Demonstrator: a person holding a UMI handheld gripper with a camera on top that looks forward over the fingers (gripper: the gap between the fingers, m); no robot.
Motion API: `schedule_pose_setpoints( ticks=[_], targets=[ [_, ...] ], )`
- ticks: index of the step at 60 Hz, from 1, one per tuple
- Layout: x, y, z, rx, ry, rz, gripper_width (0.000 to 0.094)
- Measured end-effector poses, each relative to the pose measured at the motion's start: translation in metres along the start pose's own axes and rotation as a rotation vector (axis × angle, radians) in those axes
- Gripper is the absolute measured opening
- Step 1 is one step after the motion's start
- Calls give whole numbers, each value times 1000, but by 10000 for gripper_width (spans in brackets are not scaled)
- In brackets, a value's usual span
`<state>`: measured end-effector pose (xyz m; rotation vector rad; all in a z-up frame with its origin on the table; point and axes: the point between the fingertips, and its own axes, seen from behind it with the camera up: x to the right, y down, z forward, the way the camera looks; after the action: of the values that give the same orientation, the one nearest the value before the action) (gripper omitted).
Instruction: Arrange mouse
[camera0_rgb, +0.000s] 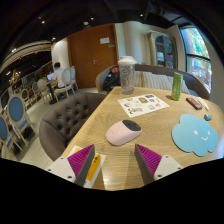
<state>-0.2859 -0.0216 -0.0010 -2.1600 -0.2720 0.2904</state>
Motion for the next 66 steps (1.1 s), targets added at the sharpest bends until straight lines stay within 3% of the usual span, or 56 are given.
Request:
schedule_pose_setpoints(
  ticks=[42,48,51,62,66],
  targets=[
    [-21,-49,102,-84,45,-63,831],
    [-16,-54,109,-84,71,-46,736],
    [-10,-57,112,-63,97,-19,551],
    [-23,-57,105,-54,50,-31,428],
    [-31,-79,83,22,19,-104,416]
  ],
)
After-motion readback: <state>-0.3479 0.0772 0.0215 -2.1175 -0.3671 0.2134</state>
